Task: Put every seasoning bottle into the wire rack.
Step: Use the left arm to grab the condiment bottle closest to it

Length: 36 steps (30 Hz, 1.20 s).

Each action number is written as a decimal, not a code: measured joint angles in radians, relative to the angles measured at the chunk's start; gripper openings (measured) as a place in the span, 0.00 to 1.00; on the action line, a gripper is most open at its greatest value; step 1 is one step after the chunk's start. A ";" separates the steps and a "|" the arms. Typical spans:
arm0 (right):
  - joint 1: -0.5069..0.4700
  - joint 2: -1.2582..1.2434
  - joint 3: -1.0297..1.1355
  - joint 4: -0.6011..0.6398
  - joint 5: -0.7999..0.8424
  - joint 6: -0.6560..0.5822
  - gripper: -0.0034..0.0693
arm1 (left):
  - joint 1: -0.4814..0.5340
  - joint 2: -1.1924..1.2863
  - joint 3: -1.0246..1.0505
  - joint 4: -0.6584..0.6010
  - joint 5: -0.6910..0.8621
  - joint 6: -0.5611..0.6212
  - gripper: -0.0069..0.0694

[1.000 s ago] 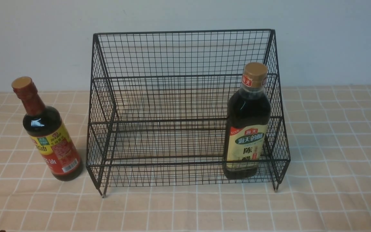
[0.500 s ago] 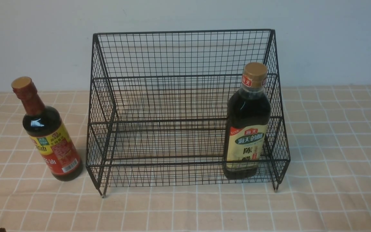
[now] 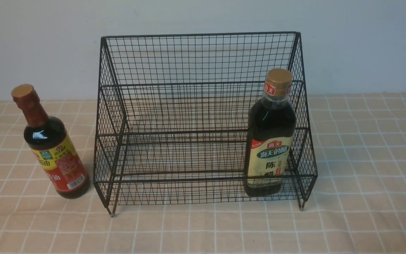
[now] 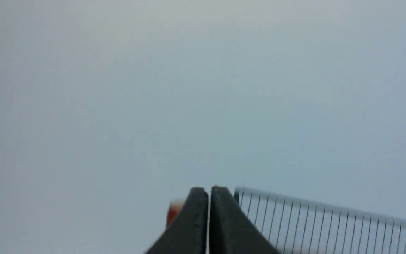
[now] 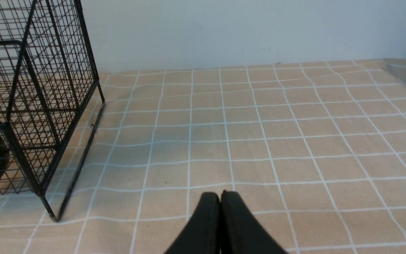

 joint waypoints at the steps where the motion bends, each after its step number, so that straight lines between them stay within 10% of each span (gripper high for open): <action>1: 0.000 0.000 0.000 0.000 0.000 0.000 0.03 | 0.000 0.004 -0.007 0.000 -0.078 0.002 0.08; 14: 0.000 0.000 0.000 0.000 0.000 0.000 0.03 | 0.000 0.536 -0.359 0.158 -0.053 0.001 0.25; 27: 0.000 0.000 0.000 0.000 0.000 0.000 0.03 | 0.000 1.069 -0.460 0.065 -0.248 0.011 0.83; 36: 0.000 0.000 0.000 0.000 0.000 0.000 0.03 | 0.000 1.294 -0.464 0.016 -0.466 0.053 0.87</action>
